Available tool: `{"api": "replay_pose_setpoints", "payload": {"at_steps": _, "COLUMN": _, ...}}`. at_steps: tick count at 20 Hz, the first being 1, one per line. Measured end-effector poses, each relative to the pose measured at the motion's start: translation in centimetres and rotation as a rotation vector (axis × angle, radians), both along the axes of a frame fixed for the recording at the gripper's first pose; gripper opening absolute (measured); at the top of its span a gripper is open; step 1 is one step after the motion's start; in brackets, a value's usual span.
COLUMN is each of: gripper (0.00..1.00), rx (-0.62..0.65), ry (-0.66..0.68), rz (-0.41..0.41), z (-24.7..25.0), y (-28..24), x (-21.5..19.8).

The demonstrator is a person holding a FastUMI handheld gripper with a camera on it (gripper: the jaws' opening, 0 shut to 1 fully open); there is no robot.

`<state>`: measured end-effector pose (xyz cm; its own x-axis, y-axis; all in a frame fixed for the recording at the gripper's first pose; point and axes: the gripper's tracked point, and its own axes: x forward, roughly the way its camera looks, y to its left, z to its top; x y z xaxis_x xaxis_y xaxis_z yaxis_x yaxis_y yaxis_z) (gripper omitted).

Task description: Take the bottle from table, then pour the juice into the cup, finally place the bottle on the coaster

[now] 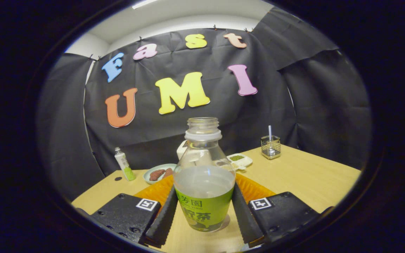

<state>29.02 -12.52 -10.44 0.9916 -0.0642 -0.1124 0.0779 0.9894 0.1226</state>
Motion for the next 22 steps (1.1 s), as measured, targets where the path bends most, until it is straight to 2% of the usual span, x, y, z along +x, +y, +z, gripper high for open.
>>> {"api": "replay_pose_setpoints", "payload": {"at_steps": 5, "gripper": 0.82, "rx": -0.149, "ry": 0.046, "rz": 0.014, "z": -2.7, "y": 1.1, "x": 3.9}}
{"api": "replay_pose_setpoints", "payload": {"at_steps": 9, "gripper": 0.83, "rx": -0.197, "ry": 0.120, "rz": 0.046, "z": -5.5, "y": 2.0, "x": 5.1}}
{"api": "replay_pose_setpoints", "payload": {"at_steps": 11, "gripper": 0.85, "rx": -0.169, "ry": 0.103, "rz": 0.057, "z": -5.5, "y": 2.3, "x": 5.5}}
{"api": "replay_pose_setpoints", "payload": {"at_steps": 13, "gripper": 0.96, "rx": -0.144, "ry": 0.108, "rz": 0.053, "z": -5.9, "y": 2.1, "x": 5.4}}
{"api": "replay_pose_setpoints", "payload": {"at_steps": 16, "gripper": 0.98, "rx": -0.151, "ry": 0.114, "rz": 0.015, "z": -5.7, "y": 1.0, "x": 4.8}}
{"api": "replay_pose_setpoints", "payload": {"at_steps": 22, "gripper": 0.99, "rx": -0.156, "ry": 0.106, "rz": 0.018, "z": -4.5, "y": 1.0, "x": 3.1}}
